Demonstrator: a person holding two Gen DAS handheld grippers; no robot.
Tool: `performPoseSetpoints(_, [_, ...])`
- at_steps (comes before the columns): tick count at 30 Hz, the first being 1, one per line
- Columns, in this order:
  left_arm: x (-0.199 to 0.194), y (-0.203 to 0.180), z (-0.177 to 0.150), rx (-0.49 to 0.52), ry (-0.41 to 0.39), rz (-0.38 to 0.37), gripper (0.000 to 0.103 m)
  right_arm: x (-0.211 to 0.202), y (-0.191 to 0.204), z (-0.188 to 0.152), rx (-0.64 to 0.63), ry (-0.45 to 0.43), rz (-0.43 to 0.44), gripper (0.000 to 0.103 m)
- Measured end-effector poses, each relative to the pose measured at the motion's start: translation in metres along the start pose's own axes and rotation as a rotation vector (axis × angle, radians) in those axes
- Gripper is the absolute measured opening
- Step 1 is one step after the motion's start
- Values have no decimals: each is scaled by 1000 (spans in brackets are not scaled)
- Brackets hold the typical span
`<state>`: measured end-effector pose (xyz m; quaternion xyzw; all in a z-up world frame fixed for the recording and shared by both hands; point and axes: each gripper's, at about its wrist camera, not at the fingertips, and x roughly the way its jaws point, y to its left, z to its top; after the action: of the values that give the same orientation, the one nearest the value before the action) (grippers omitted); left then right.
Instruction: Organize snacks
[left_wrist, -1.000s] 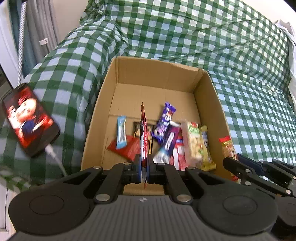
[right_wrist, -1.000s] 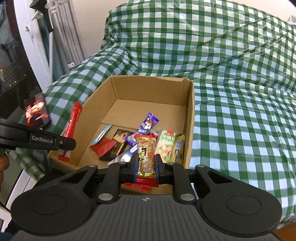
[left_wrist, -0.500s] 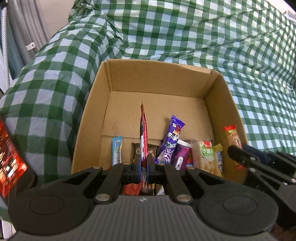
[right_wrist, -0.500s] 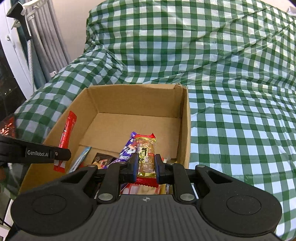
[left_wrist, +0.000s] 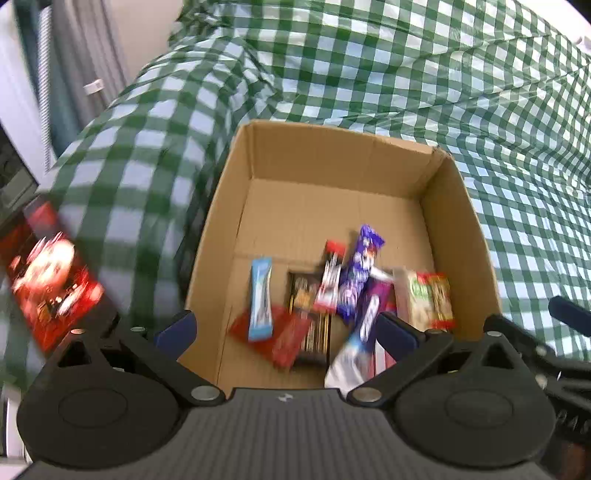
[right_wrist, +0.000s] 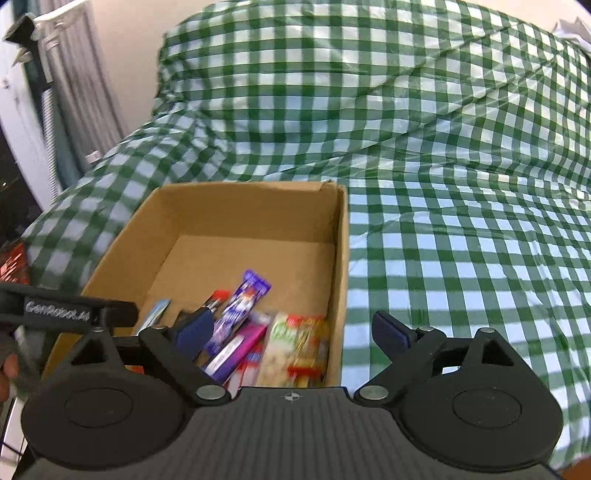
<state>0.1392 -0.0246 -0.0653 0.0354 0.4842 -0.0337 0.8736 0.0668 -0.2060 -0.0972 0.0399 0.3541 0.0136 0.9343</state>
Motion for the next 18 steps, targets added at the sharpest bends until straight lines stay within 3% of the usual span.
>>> performPoseSetpoints(8, [-60, 9, -60, 18, -34, -7, 103, -67, 22, -45, -28, -25, 1, 99])
performPoseSetpoints(18, [-102, 9, -103, 35, -108, 15, 103, -115, 30, -79, -57, -84, -31, 100])
